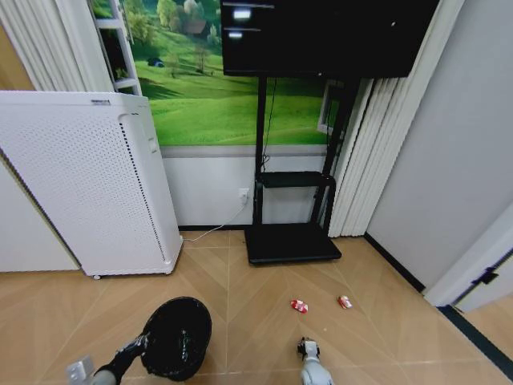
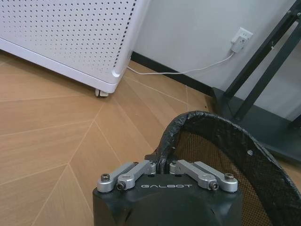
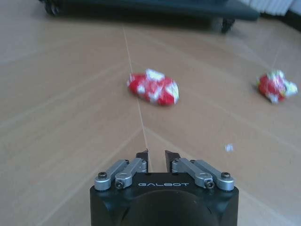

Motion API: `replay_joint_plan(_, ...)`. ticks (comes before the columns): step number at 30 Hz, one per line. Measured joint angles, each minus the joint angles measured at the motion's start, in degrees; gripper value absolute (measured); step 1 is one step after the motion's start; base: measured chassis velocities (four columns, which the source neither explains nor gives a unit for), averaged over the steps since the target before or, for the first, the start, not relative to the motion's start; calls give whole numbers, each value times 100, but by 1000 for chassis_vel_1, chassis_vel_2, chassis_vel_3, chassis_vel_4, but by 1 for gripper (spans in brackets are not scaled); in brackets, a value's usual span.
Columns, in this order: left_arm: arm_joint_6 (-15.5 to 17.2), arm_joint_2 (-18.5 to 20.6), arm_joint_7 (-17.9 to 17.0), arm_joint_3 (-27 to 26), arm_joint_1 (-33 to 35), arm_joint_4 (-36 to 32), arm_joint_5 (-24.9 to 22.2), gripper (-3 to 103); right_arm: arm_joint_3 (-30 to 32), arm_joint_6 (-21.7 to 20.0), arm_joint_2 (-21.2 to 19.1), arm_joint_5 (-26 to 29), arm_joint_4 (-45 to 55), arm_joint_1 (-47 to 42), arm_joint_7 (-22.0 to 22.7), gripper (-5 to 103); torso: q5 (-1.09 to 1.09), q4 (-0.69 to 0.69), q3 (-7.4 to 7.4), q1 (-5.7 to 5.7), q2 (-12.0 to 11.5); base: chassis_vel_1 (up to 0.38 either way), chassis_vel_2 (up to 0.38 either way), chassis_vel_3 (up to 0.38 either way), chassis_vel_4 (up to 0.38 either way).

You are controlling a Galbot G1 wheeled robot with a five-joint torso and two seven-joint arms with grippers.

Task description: Pick up the trash bin and place the garbage on the floor into it.

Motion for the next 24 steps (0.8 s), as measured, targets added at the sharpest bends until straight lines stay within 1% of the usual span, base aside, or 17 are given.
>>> replay_joint_plan(1,0,0,0,0,0,0,0,7,0,0,0,0,0,0,0,21,0,0,0,0,0,0,0,0,0)
replay_joint_plan(2,0,12,-1,14,-1,1,4,7,-32,154,-51,-145,63,8,-93,27,0,0,0,0,0,0,0,0,0)
replay_joint_plan(3,0,12,-1,14,-1,1,4,7,-32,154,-51,-145,63,8,-93,27,0,0,0,0,0,0,0,0,0)
replay_joint_plan(6,-1,31,-24,43,-27,-22,5,7,-149,408,-169,-472,90,125,-316,43,0,0,0,0,0,0,0,0,0)
replay_joint_plan(7,-1,31,-24,43,-27,-22,5,7,-149,408,-169,-472,90,125,-316,43,0,0,0,0,0,0,0,0,0)
replay_joint_plan(11,-1,18,-41,48,-34,-52,5,7,-338,425,-254,-683,-76,390,-332,65,0,0,0,0,0,0,0,0,0)
replay_joint_plan(12,-1,18,-41,48,-34,-52,5,7,-338,425,-254,-683,-76,390,-332,65,0,0,0,0,0,0,0,0,0)
replay_joint_plan(14,-1,-10,-41,44,-35,-53,15,7,-460,429,-311,-844,-241,584,-444,75,0,1,0,0,0,0,0,0,0)
replay_joint_plan(15,-1,-10,-41,44,-35,-53,15,7,-460,429,-311,-844,-241,584,-444,75,0,1,0,0,0,0,0,0,0)
replay_joint_plan(18,-2,-59,-37,37,-38,-64,42,7,-622,424,-378,-896,-413,799,-532,91,0,1,0,0,0,0,0,0,0)
replay_joint_plan(19,-2,-59,-37,37,-38,-64,42,7,-622,424,-378,-896,-413,799,-532,91,0,1,0,0,0,0,0,0,0)
replay_joint_plan(20,-6,-82,-30,32,-38,-66,54,7,-680,417,-407,-888,-445,841,-581,96,0,1,0,0,0,0,0,0,0)
replay_joint_plan(24,-18,-135,-10,25,-29,-66,95,7,-854,402,-485,-861,-606,960,-739,100,0,0,0,0,0,0,0,0,0)
